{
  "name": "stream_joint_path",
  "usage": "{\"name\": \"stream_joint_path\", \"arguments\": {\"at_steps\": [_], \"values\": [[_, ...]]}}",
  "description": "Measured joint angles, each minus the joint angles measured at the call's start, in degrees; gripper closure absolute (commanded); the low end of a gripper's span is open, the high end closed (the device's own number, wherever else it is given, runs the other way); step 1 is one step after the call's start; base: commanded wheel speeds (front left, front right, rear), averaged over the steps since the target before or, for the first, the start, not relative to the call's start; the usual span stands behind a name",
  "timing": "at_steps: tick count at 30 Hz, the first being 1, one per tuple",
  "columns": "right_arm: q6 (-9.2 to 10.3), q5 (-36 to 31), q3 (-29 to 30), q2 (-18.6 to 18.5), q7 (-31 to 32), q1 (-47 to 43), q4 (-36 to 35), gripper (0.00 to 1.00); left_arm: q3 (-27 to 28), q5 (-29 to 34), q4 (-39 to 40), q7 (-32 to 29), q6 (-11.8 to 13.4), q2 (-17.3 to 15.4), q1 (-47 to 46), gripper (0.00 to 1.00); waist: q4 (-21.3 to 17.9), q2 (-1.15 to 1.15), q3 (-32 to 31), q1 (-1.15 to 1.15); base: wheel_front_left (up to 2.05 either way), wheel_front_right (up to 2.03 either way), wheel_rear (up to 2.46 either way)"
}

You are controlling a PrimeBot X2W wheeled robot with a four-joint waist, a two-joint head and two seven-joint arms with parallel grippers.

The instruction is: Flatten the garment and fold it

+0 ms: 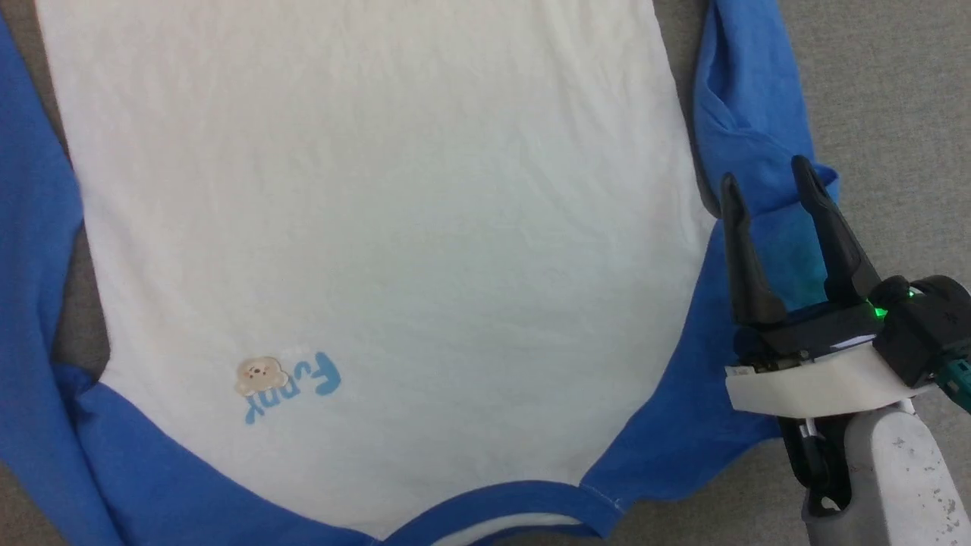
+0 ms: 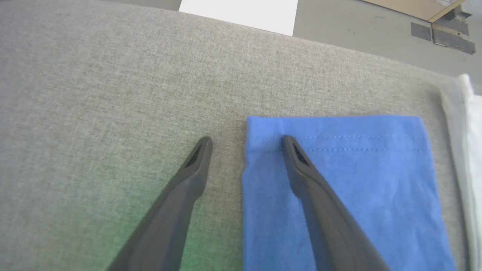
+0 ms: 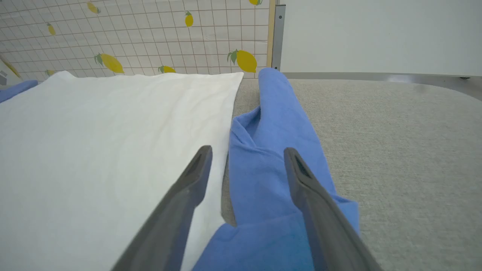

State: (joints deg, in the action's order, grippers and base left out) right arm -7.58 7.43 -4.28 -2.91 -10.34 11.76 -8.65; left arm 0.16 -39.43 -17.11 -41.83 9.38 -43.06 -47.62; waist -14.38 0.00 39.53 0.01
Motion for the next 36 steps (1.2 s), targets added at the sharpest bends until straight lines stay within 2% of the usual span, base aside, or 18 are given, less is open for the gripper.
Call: {"name": "stream_joint_path", "arguments": {"at_steps": [1,2,3,6,14,18,26,30,36], "values": [[0.0,0.11,0.03,-0.03,-0.12,-0.01,0.18,0.0,0.44,-0.77,0.74,-0.85,0.3,-0.19,0.32,0.5,-0.22,0.0,0.09,0.0,0.0,0.0,0.0],[0.0,0.18,0.09,-0.02,-0.25,-0.01,0.32,0.0,1.1,-1.89,1.72,-1.85,0.8,-0.24,0.97,0.64,-0.41,0.0,0.06,0.0,0.0,0.0,0.0],[0.0,0.24,0.13,-0.02,-0.26,0.0,0.38,0.0,1.31,-2.36,2.52,-2.32,0.81,-0.19,1.43,1.0,-0.45,0.0,-0.05,0.0,0.0,0.0,0.0],[0.0,0.24,0.36,-0.02,-0.25,0.0,0.69,0.0,1.7,-3.7,4.59,-2.47,0.77,0.79,3.4,1.0,-0.36,0.0,-0.77,0.0,0.0,0.0,0.0],[0.0,0.07,2.11,-0.01,0.79,-0.41,1.14,0.0,1.97,-2.0,5.35,7.92,-2.4,2.79,8.6,1.0,1.02,0.0,-5.65,0.0,0.0,0.0,0.0],[0.0,-0.34,3.44,0.0,1.88,-2.52,1.12,0.0,4.08,-2.01,5.38,13.48,-3.87,2.81,11.46,1.0,2.09,0.0,-9.54,0.0,0.0,0.0,0.0],[0.0,-0.42,6.67,-0.01,4.42,-7.93,-0.76,0.0,9.29,-4.39,8.35,19.06,-6.92,2.53,20.54,1.0,5.01,0.0,-18.29,-0.01,0.0,0.0,0.0],[0.0,-0.42,7.67,-0.01,5.45,-10.11,-2.12,0.0,10.67,-5.47,13.16,19.22,-7.3,2.47,23.25,1.0,6.8,0.0,-21.97,-0.01,0.0,0.0,0.0],[0.0,-0.4,7.99,-0.02,6.38,-11.89,-3.54,0.0,10.15,-7.42,26.53,17.34,-6.49,4.24,26.78,1.0,9.99,0.0,-26.5,-0.01,0.0,0.0,0.0]]}}
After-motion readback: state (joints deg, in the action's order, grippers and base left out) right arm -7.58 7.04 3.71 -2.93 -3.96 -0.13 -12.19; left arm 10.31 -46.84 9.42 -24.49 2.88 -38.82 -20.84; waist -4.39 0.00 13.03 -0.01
